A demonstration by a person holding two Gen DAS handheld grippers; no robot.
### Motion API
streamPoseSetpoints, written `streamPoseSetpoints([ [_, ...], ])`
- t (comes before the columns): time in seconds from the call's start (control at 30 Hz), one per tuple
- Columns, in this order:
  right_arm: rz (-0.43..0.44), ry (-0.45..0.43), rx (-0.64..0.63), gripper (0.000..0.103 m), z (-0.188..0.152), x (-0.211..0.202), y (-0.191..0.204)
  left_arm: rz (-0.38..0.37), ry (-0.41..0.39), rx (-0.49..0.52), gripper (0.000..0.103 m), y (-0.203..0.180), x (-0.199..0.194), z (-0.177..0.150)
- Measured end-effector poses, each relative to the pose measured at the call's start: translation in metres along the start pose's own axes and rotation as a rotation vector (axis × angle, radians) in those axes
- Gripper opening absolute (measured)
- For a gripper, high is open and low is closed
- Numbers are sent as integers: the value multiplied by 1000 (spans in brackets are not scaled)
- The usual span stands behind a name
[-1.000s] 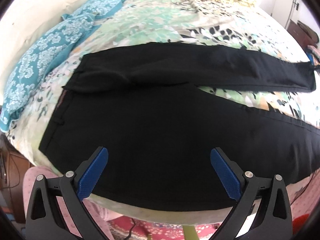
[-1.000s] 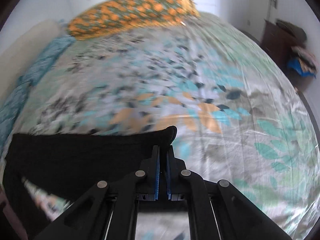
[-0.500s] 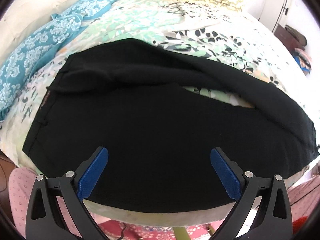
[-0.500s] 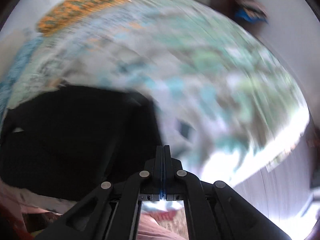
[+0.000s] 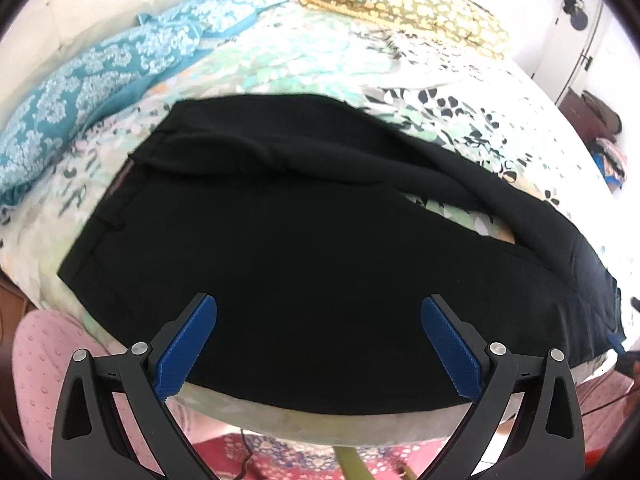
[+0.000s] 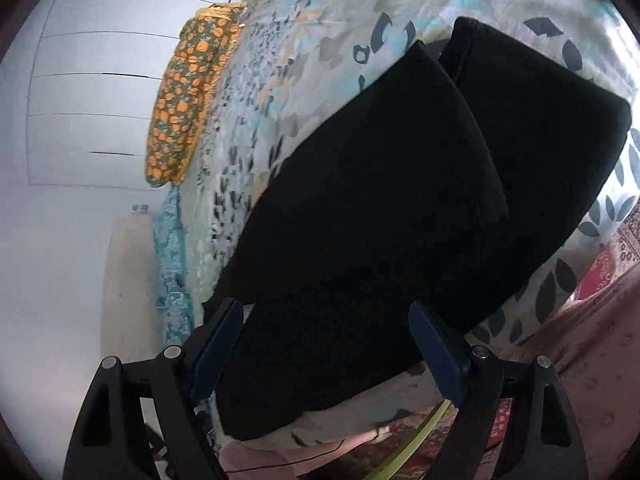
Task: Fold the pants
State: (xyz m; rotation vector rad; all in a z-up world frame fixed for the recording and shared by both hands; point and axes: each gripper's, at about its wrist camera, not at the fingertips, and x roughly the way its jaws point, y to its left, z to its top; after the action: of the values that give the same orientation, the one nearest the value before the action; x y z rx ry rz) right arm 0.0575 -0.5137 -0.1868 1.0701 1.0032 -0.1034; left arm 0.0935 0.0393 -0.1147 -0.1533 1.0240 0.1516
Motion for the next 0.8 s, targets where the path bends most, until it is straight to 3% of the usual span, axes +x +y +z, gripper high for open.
streamPoseSetpoints([
  [0.07, -51, -85, 40, 84, 8, 9, -7, -3, -7, -6, 102, 3, -1, 2],
  [0.13, -49, -160, 70, 84, 13, 8, -5, -4, -4, -12, 102, 6, 3, 4],
  [0.23, -22, -199, 71, 84, 21, 9, -2, 3, 13, 0, 102, 6, 12, 5],
  [0.27, -19, -203, 77, 75, 23, 12, -3, 1, 21, 10, 102, 5, 16, 6],
  [0.3, -34, -201, 65, 49, 23, 15, -3, -4, 32, 21, 102, 4, 20, 8],
  [0.33, -61, -204, 45, 32, 24, 16, -3, -14, 44, 32, 102, 2, 24, 9],
  [0.37, -87, -220, 19, 5, 25, 15, -1, -35, 62, 53, 102, 0, 29, 14],
  [0.47, -81, -246, -93, 5, 22, 1, 20, -99, 82, 83, 102, -5, 42, 43],
  [0.57, -54, -294, -268, 5, 13, -27, 64, -172, 73, 14, 102, 2, 61, 97],
  [0.7, 20, -330, -419, 5, 0, -62, 103, -283, 168, -234, 102, 27, 124, 167],
  [0.8, 71, -337, -506, 5, -16, -86, 121, -259, 223, -361, 102, 36, 163, 191],
])
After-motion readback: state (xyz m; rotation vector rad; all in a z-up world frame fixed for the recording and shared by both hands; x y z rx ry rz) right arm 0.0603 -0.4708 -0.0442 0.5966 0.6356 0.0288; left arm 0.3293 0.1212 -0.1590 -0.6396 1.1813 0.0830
